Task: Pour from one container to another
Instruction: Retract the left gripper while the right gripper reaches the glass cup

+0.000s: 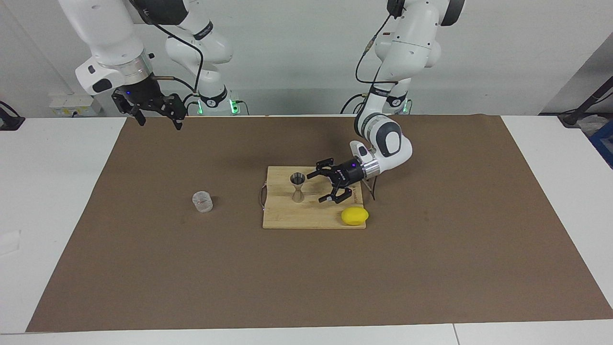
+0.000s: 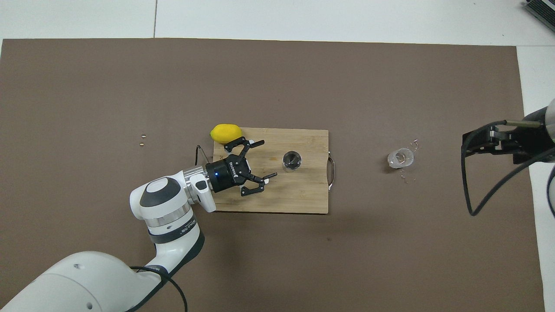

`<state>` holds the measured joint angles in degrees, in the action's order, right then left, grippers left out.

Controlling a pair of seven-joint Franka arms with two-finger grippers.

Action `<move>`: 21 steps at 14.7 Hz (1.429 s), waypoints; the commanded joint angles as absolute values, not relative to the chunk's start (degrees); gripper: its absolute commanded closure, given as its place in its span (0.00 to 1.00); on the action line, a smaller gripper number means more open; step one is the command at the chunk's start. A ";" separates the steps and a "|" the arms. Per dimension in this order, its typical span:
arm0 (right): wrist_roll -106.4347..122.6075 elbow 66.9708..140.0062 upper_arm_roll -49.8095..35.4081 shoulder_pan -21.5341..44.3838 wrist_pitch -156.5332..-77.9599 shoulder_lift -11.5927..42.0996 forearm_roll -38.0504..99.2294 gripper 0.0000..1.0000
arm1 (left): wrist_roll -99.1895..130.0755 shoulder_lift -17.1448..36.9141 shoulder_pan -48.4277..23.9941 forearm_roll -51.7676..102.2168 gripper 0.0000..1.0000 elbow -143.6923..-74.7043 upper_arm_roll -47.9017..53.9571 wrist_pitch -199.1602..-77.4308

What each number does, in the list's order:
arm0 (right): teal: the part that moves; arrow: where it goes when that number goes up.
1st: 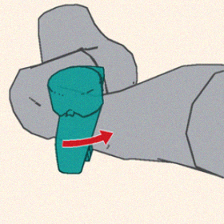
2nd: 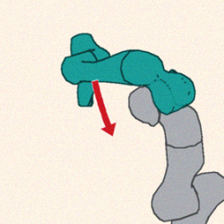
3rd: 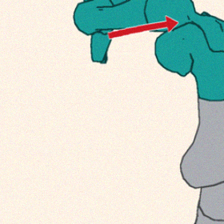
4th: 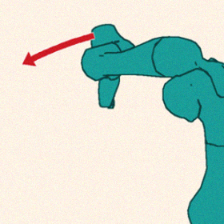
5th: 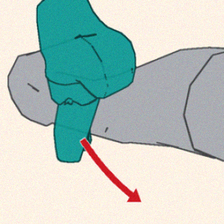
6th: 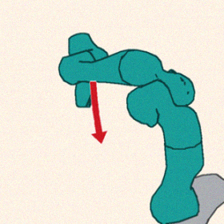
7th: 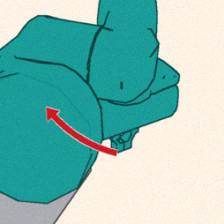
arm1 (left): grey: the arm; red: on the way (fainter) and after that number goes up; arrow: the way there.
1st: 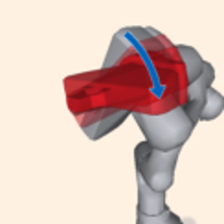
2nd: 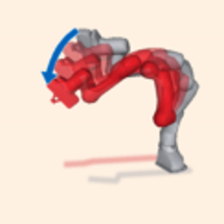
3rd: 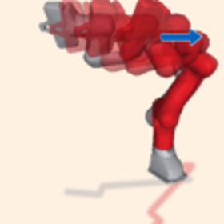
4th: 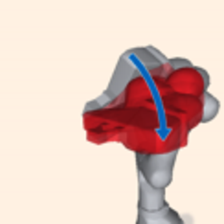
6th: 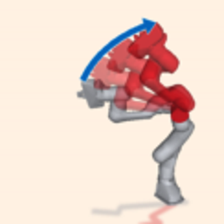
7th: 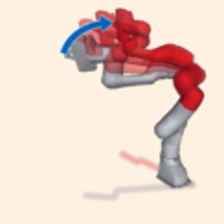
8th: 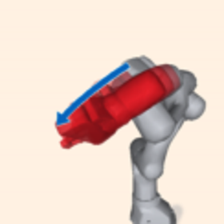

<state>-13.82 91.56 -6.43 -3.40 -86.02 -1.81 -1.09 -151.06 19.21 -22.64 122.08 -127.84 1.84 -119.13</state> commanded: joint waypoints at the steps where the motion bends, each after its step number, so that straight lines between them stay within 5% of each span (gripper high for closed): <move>1: -20.62 93.25 -6.59 -4.04 -88.23 -2.99 0.18 0.00 | -151.52 14.16 -18.47 117.61 0.00 -133.23 2.11 -116.73; 8: -44.44 97.37 -6.50 -6.50 -95.26 -2.11 5.52 0.00 | -149.16 12.39 -9.07 104.27 0.00 -135.26 1.93 -111.45; 13: -55.98 102.99 -6.50 -11.24 -100.62 -0.44 14.23 0.00 | -146.00 11.25 4.19 84.34 0.00 -134.48 1.58 -104.25; 21: -60.20 107.74 -6.42 -16.61 -107.74 10.63 24.59 0.00 | -134.68 14.32 23.54 50.93 0.00 -118.51 1.49 -92.21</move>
